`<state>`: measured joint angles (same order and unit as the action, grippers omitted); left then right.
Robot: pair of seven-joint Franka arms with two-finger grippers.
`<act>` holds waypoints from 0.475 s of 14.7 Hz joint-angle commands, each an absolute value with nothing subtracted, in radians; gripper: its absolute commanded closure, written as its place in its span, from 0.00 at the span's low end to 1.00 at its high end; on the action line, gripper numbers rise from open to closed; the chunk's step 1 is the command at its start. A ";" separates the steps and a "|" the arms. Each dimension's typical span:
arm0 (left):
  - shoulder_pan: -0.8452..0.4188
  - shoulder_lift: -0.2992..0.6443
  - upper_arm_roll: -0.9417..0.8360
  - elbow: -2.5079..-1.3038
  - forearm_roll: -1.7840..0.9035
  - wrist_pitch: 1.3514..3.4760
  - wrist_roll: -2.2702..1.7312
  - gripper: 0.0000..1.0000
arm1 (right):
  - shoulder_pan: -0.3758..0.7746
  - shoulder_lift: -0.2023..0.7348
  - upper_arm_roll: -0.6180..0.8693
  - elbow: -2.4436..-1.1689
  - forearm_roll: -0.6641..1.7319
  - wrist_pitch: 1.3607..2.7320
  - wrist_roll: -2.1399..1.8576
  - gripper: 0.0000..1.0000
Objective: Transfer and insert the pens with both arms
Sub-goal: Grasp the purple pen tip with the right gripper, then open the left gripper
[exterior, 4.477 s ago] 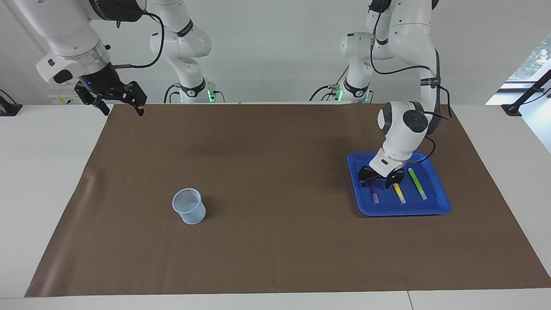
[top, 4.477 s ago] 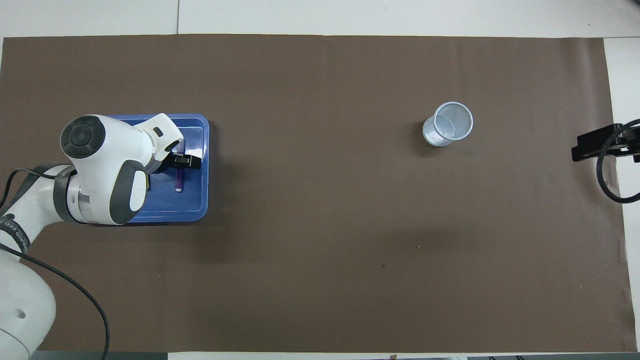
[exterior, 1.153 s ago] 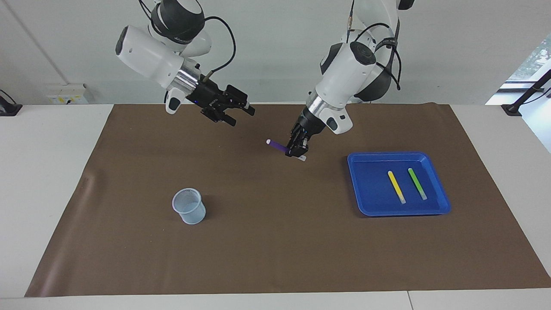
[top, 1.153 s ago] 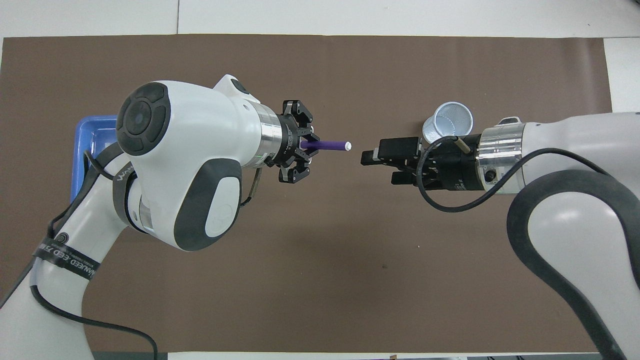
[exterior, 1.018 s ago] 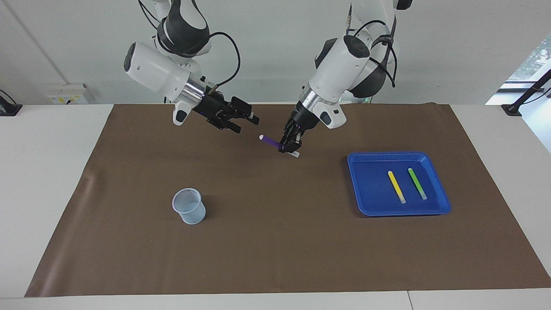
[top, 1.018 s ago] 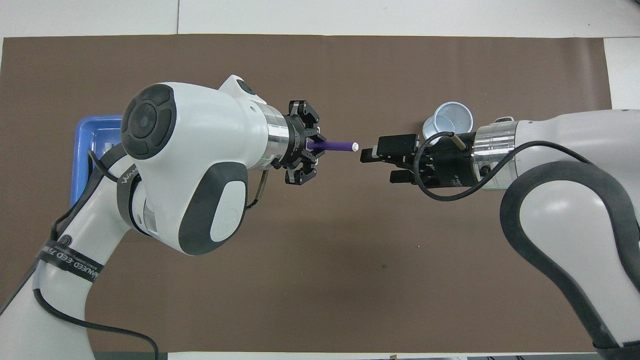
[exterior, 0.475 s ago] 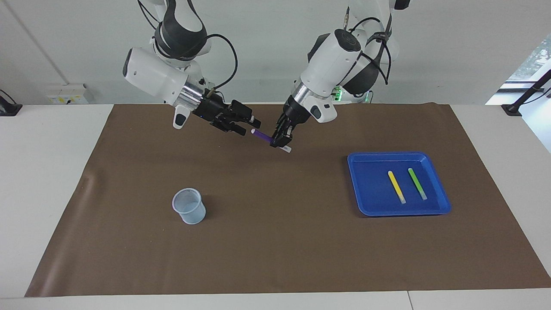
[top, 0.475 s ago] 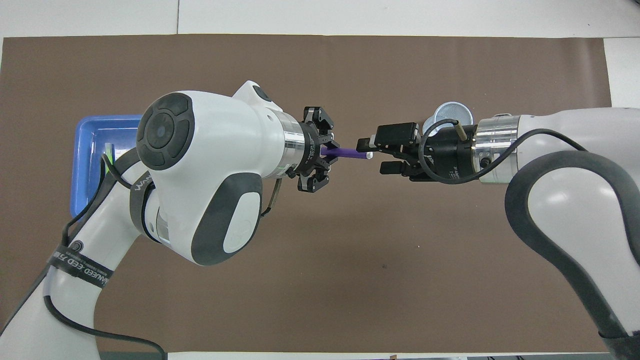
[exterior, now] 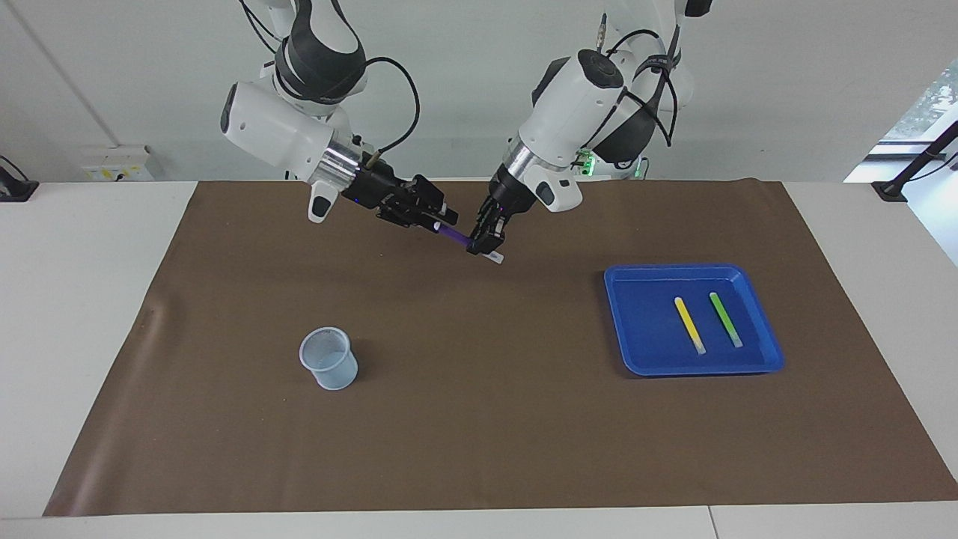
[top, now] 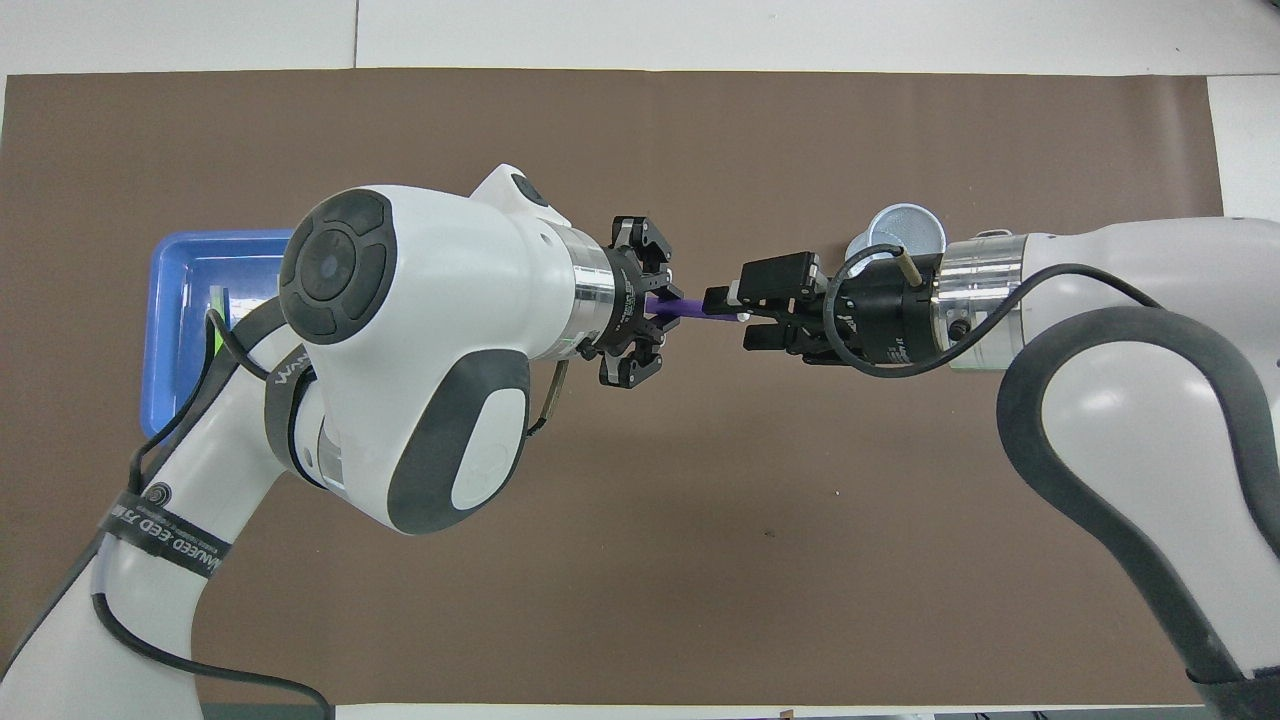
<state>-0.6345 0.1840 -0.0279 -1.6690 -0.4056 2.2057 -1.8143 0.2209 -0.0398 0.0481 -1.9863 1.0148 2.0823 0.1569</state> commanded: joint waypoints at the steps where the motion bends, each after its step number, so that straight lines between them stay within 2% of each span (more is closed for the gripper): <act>1: -0.647 0.169 -0.017 -1.678 -0.422 2.209 -1.827 1.00 | 0.222 -0.038 0.049 -1.980 1.037 2.097 0.163 0.48; 7: -0.647 0.167 -0.017 -1.680 -0.420 2.209 -1.827 1.00 | 0.224 -0.034 0.049 -1.979 1.037 2.123 0.166 0.49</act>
<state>-0.6345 0.1840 -0.0279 -1.6690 -0.4056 2.2057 -1.8150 0.2208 -0.0398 0.0477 -1.9863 1.0148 2.1036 0.1569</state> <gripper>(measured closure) 0.771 0.480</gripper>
